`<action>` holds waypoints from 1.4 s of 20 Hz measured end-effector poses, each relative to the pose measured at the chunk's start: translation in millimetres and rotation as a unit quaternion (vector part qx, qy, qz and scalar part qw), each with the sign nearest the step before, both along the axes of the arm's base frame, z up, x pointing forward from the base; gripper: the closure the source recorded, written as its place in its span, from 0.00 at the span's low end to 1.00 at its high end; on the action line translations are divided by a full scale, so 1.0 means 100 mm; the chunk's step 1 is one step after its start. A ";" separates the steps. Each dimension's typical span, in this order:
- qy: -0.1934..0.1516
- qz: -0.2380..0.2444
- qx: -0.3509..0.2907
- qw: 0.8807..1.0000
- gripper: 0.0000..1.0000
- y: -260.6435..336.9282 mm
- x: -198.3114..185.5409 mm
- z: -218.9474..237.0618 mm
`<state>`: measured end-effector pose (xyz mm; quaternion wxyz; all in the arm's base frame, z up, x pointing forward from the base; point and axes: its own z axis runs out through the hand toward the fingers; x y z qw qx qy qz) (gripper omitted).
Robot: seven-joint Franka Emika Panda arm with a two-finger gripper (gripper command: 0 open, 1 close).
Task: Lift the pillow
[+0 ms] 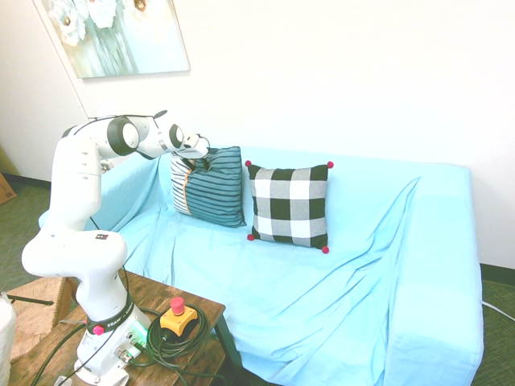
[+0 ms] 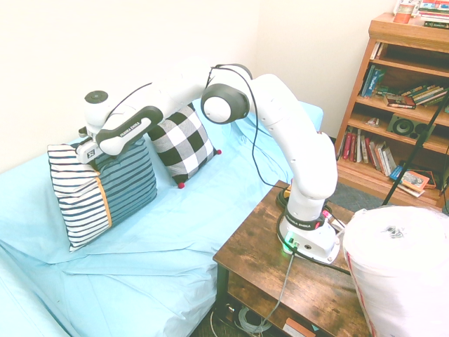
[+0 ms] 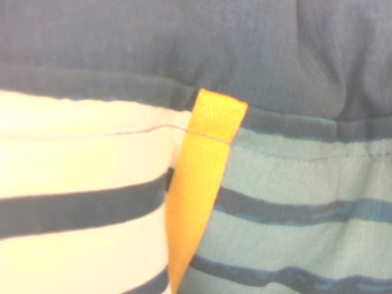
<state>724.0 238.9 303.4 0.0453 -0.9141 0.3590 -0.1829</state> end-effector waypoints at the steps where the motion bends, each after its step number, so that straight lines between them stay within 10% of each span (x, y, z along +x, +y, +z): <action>1: 0.002 -0.002 0.000 1.000 0.00 0.03 0.06 0.02; 20: 0.013 -0.014 0.005 1.000 0.00 0.00 -0.17 0.65; 28: 0.142 -0.024 0.001 0.990 0.00 -0.70 -0.97 0.55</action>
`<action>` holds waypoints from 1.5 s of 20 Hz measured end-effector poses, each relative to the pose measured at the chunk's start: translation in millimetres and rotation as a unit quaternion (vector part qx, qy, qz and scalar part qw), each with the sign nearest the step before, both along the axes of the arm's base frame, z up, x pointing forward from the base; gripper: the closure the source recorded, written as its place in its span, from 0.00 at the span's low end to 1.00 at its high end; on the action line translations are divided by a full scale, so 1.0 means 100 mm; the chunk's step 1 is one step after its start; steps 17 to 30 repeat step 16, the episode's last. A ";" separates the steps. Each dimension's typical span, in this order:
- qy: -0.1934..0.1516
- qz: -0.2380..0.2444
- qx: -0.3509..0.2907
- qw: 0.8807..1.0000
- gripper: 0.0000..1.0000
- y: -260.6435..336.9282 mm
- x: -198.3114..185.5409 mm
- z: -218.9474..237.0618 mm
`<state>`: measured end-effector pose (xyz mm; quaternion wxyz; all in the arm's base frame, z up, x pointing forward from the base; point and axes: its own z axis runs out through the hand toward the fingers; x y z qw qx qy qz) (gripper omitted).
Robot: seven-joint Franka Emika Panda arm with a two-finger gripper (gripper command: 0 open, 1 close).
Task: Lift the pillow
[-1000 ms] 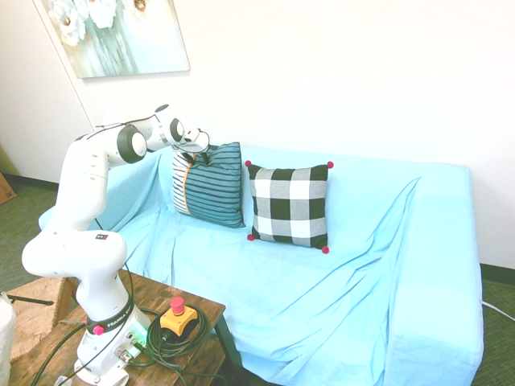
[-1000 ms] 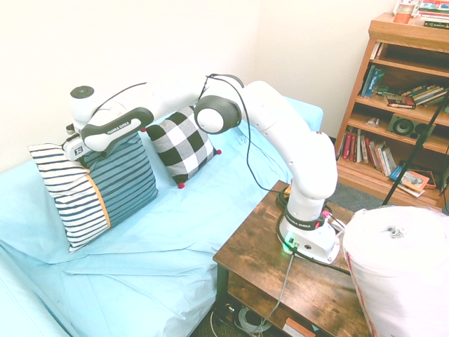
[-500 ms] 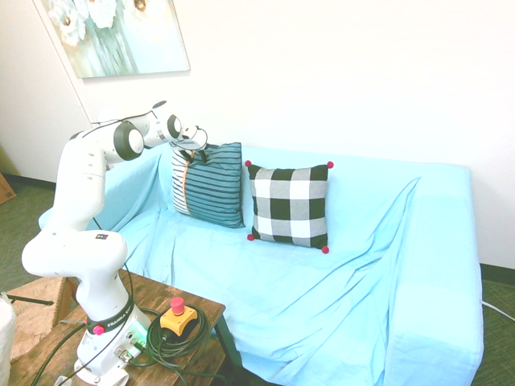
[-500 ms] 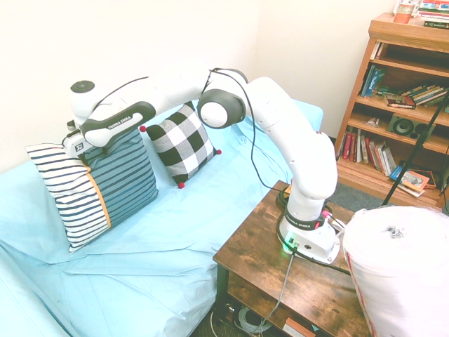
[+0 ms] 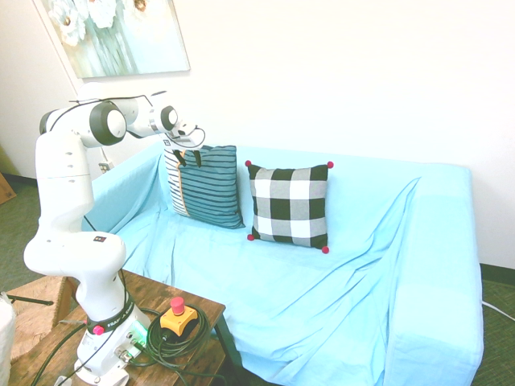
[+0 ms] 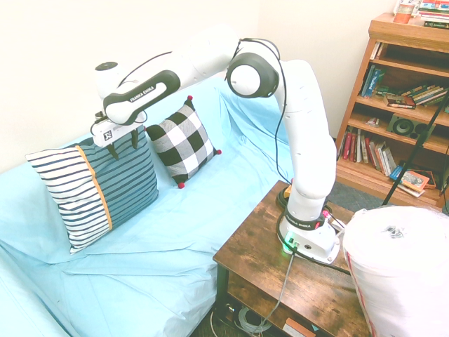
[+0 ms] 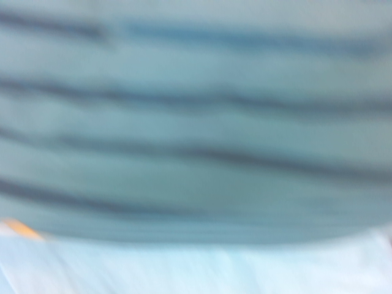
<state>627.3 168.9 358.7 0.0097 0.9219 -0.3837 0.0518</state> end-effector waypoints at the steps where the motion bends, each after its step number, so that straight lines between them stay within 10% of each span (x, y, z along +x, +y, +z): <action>1: 0.012 -0.003 -0.002 1.000 0.00 -0.07 -0.11 -0.10; 8: 0.097 -0.005 0.006 0.995 0.00 -0.36 -1.08 -0.57; 16: 0.086 -0.004 0.027 0.996 0.00 -0.64 -2.22 -0.26; 30: 0.086 -0.004 0.027 0.996 0.00 -0.64 -2.22 -0.26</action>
